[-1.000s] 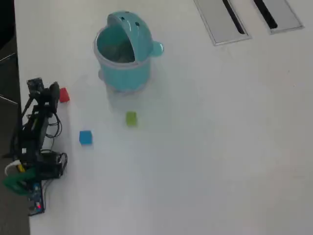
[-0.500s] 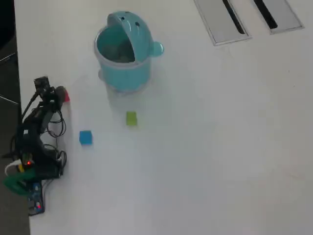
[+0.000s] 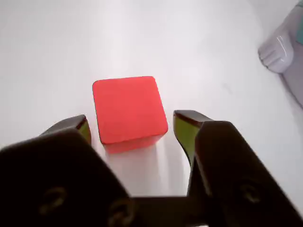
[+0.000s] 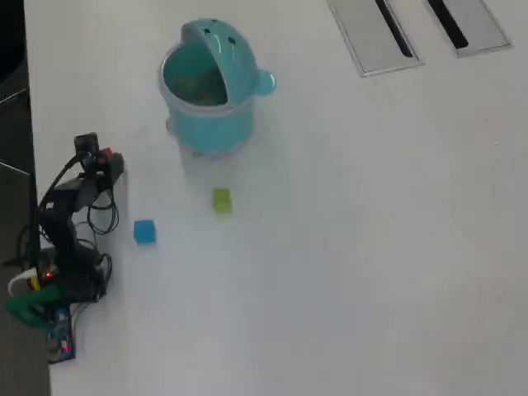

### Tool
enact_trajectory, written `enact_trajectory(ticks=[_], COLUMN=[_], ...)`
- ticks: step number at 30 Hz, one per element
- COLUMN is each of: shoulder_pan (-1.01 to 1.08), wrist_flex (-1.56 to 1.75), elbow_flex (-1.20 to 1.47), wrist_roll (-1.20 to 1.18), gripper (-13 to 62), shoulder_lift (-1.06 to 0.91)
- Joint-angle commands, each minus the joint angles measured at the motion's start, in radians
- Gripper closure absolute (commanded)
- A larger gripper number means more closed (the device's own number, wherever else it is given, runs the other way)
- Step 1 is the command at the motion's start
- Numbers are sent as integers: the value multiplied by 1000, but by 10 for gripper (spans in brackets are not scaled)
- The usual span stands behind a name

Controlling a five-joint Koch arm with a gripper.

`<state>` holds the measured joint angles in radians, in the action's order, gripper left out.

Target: Grasp RGB lego blocks and put them in the bin one by one.

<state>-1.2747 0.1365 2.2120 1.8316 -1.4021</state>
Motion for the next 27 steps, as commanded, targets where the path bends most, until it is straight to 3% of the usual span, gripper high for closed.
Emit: enact_trajectory(ticks=[1,4,10,27], shoulder_pan=[-3,-18,-31,20], wrist_flex=[78,80,71,-199], elbow_flex=[-83,-71,-75,-129], wrist_roll=[-5,-9,-17,-18], gripper=[205,287,368,369], shoulder_lift=[3,8,-49,-480])
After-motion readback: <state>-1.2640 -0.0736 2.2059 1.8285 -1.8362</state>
